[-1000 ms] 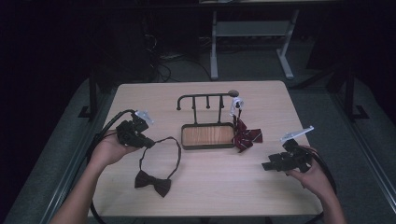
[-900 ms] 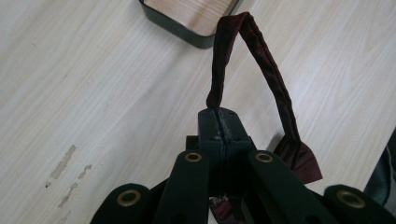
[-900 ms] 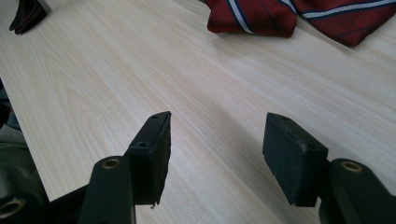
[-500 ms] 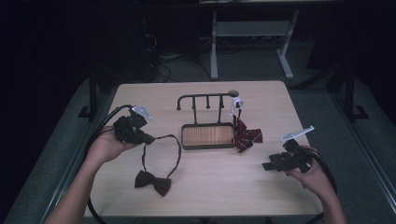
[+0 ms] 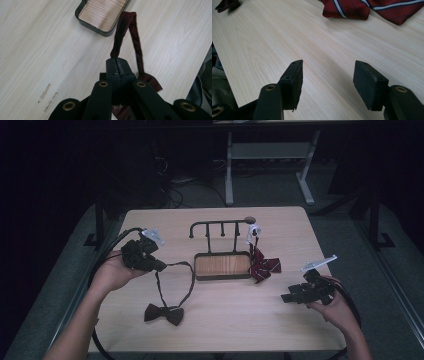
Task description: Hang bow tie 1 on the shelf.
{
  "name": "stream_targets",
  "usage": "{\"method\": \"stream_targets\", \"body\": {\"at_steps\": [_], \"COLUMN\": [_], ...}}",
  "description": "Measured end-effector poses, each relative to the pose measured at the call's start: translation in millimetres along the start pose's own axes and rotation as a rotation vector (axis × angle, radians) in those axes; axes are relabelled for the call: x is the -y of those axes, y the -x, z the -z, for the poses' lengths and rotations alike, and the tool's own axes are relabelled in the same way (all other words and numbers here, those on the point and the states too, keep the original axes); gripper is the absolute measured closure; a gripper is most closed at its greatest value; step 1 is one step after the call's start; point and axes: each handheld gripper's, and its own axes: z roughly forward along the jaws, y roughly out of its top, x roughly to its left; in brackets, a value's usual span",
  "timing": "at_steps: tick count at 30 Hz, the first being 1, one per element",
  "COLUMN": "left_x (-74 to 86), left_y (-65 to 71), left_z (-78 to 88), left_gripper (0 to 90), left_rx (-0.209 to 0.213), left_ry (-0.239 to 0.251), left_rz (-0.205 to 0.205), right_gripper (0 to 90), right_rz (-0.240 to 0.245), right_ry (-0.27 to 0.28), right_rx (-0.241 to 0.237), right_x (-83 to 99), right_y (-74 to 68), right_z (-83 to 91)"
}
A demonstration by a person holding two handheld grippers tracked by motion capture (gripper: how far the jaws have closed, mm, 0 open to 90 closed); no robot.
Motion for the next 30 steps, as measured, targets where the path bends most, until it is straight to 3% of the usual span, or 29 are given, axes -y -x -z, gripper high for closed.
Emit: {"method": "stream_targets", "body": {"at_steps": [11, 30], "left_x": [-9.4, -28.8], "left_y": [2.2, -5.0], "left_z": [4.8, 15.4], "left_gripper": [89.8, 89.8], "left_rx": [0.003, -0.029], "left_ry": [-0.003, -0.014], "left_rz": [-0.018, -0.022], "right_gripper": [40.6, 40.6], "right_rz": [-0.002, -0.006], "right_ry": [0.004, -0.003], "right_rx": [-0.001, -0.008], "right_x": [0.7, 2.4], "right_y": [1.5, 5.0], "right_z": [0.5, -1.0]}}
